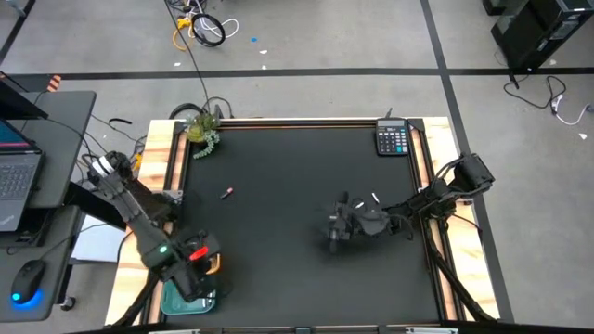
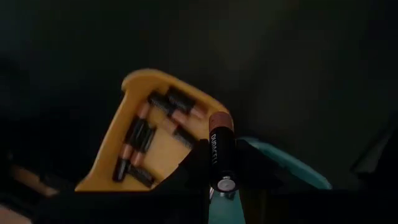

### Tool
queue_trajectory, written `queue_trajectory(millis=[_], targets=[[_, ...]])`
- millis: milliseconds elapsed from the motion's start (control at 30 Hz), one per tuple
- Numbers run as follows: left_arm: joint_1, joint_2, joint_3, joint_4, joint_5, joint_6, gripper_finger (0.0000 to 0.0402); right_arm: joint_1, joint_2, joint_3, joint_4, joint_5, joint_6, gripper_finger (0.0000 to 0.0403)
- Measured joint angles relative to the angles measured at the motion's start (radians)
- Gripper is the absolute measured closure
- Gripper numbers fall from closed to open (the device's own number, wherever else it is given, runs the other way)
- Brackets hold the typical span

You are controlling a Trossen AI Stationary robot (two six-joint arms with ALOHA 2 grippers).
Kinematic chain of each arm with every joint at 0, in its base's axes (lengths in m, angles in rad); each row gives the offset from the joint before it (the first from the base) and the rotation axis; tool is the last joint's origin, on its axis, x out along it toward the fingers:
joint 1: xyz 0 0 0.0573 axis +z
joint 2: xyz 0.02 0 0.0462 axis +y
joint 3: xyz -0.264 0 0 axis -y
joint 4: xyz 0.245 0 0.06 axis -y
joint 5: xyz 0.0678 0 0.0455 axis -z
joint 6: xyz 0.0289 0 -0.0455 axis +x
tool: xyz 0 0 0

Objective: Sort batteries
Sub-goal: Put the bottom black battery into the yellow bin

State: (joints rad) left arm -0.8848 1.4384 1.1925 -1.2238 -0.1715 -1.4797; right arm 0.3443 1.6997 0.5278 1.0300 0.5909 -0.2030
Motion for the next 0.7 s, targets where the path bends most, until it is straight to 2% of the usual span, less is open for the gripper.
queue_trajectory(millis=[133, 267, 400, 500, 600, 700], targets=[[-0.087, 0.001, -0.001, -0.003, -0.011, -0.106, 0.0347, -0.106, 0.0, 0.0, 0.193, -0.041, -0.158, 0.0216], [-0.153, 0.002, -0.001, -0.026, -0.03, -0.247, 0.0346, -0.27, 0.0, 0.0, 0.356, -0.252, -0.211, 0.0232], [-0.194, 0.002, -0.022, -0.067, -0.062, -0.399, 0.0346, -0.444, 0.0, 0.0, 0.434, -0.487, -0.141, 0.0243], [-0.204, 0.002, -0.064, -0.048, -0.063, -0.454, 0.0345, -0.547, 0.0, 0.0, 0.444, -0.642, -0.035, 0.0246], [-0.202, 0.002, -0.11, -0.041, -0.066, -0.507, 0.0337, -0.603, 0.0, 0.0, 0.443, -0.738, 0.025, 0.0247], [-0.189, 0.002, -0.139, -0.046, -0.067, -0.562, 0.0311, -0.622, 0.0, 0.0, 0.451, -0.767, 0.017, 0.0247]])
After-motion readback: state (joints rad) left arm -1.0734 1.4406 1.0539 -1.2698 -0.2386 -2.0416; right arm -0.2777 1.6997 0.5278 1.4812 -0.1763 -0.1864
